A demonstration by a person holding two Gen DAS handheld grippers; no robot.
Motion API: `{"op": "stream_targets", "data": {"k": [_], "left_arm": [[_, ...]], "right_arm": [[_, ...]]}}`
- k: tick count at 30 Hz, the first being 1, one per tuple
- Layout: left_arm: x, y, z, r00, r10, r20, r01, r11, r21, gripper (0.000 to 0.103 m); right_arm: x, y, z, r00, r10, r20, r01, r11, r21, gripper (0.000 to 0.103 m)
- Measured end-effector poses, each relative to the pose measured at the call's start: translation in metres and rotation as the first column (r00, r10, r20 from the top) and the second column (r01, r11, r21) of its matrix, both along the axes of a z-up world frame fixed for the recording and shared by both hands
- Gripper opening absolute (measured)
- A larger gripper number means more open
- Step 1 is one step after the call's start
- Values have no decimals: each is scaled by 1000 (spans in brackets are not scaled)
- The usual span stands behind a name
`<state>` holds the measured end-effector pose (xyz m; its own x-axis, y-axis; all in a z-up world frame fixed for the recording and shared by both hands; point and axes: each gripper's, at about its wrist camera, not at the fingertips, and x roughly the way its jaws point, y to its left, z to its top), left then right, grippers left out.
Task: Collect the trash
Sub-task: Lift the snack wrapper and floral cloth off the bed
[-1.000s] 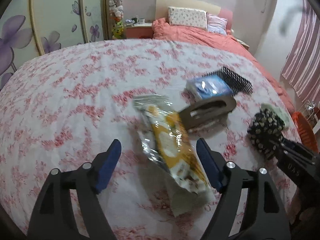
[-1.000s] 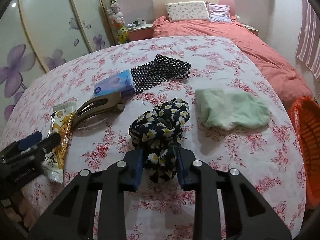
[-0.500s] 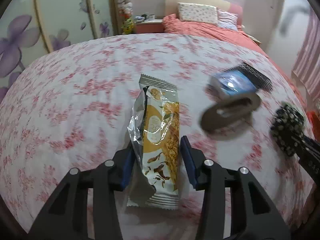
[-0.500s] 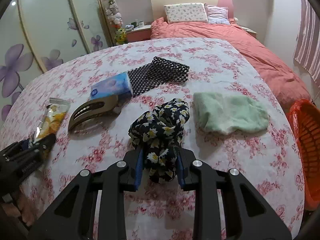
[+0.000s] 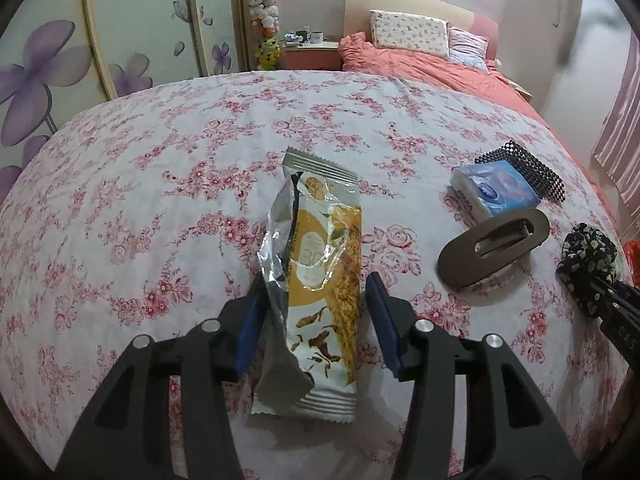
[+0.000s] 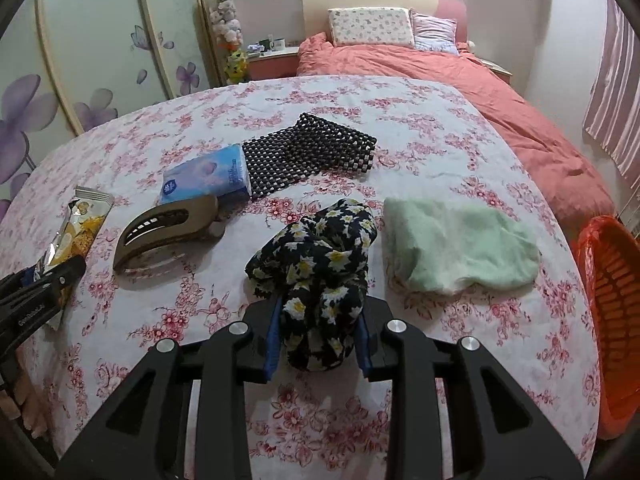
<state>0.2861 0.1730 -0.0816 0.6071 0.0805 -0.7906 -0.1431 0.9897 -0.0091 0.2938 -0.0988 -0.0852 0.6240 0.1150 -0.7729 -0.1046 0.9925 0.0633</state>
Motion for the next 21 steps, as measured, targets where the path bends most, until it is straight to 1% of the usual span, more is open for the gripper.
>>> {"op": "stream_targets", "data": {"k": [3, 8, 11, 12, 13, 14, 15, 17, 21], "left_arm": [[-1, 0, 0, 1000, 1, 2, -1, 1000, -8, 50], [-4, 6, 1, 1000, 4, 16, -4, 999, -51, 50], [-4, 6, 2, 1000, 5, 16, -4, 999, -54, 50], [-5, 6, 2, 1000, 5, 16, -4, 999, -55, 50], [-5, 7, 2, 1000, 5, 17, -4, 998, -57, 50], [-5, 7, 2, 1000, 5, 18, -4, 998, -62, 50], [-5, 8, 2, 1000, 6, 21, -5, 998, -69, 50], [-7, 9, 2, 1000, 7, 24, -5, 997, -81, 50], [-7, 10, 2, 1000, 7, 26, -5, 996, -86, 50]], "right_arm": [[-1, 0, 0, 1000, 3, -1, -3, 1000, -5, 30], [-2, -2, -1, 1000, -2, -5, 2, 1000, 17, 30], [-1, 1, -1, 1000, -5, -3, 5, 1000, -12, 31], [-2, 3, -1, 1000, -7, -1, 7, 1000, -31, 32], [-1, 4, 0, 1000, -9, 0, 9, 999, -41, 37], [-2, 3, -1, 1000, -18, -1, 18, 999, -44, 39], [-1, 0, -1, 1000, -25, -5, 25, 999, -28, 41], [-1, -5, -1, 1000, -29, -7, 29, 1000, -6, 41], [-1, -8, -1, 1000, -28, -7, 28, 1000, -13, 41]]}}
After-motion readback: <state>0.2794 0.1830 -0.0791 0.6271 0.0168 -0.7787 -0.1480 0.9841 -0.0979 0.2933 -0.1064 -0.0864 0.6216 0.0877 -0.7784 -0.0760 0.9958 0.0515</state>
